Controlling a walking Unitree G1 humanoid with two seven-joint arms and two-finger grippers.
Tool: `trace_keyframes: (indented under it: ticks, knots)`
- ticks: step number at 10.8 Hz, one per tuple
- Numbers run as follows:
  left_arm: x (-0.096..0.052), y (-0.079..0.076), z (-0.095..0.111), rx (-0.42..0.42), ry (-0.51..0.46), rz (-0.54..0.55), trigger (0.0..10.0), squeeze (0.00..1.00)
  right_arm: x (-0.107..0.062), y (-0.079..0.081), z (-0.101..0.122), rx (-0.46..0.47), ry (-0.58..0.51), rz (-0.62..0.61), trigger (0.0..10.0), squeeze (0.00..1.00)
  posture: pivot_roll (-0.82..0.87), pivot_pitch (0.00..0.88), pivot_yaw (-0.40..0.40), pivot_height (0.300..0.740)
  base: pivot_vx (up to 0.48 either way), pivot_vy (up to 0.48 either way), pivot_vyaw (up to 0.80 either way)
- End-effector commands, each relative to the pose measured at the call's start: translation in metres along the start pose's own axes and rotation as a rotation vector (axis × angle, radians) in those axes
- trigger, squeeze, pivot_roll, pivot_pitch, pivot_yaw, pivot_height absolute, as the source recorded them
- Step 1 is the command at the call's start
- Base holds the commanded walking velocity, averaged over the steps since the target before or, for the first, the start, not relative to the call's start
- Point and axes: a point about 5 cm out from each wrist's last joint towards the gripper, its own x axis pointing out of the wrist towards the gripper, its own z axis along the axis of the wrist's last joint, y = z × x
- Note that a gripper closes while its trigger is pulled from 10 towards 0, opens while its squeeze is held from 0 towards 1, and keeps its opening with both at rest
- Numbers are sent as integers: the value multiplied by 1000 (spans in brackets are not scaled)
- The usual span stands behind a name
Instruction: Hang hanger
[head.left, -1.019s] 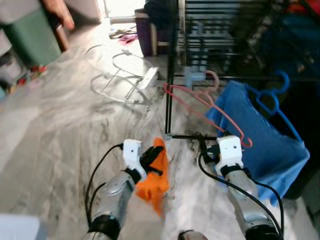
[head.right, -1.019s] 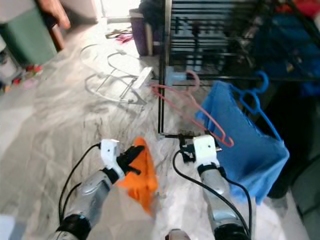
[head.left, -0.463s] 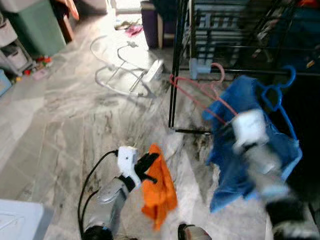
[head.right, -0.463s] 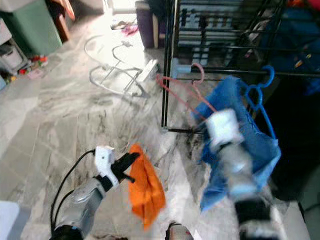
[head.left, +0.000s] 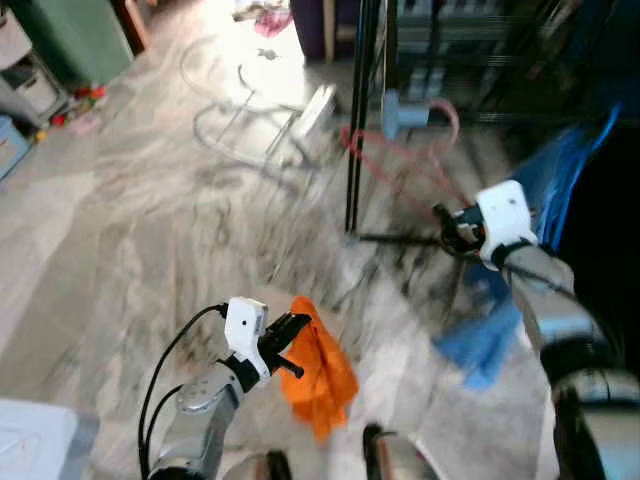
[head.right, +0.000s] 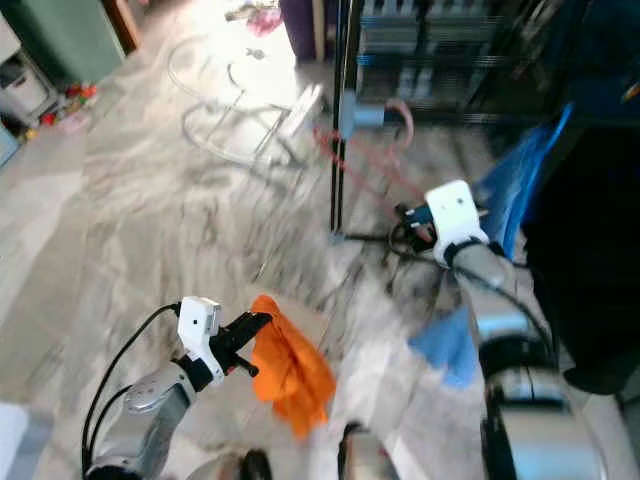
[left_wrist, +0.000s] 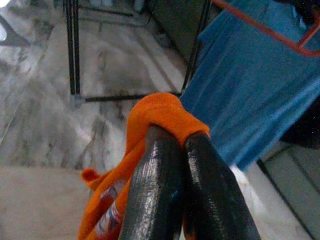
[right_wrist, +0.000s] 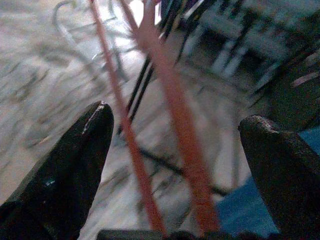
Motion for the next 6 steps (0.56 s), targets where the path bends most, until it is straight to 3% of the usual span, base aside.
trace_keyframes:
  ticks: [1,2,3,4,5,6]
  knots:
    - [-7,1,-1,12,25,-6,10000,0,4,0,1,23,25,54,10000,0,-167,295,98,740,0,0,0]
    - [-8,1,0,14,28,-5,10000,0,8,2,4,12,39,99,10000,0,-160,294,99,740,0,0,0]
    - [-8,1,0,15,30,-4,10000,0,11,4,9,0,38,118,3412,0,-155,292,98,740,0,0,0]
    - [-9,1,0,16,31,-3,10000,0,13,5,13,-17,36,140,0,0,-152,289,93,740,0,0,0]
    - [-9,0,-1,15,37,5,10000,0,16,6,19,-26,29,158,3490,0,-151,285,87,740,0,0,0]
    - [-10,-1,-2,12,45,11,10000,0,19,4,25,-33,21,154,10000,0,-152,279,83,740,0,0,0]
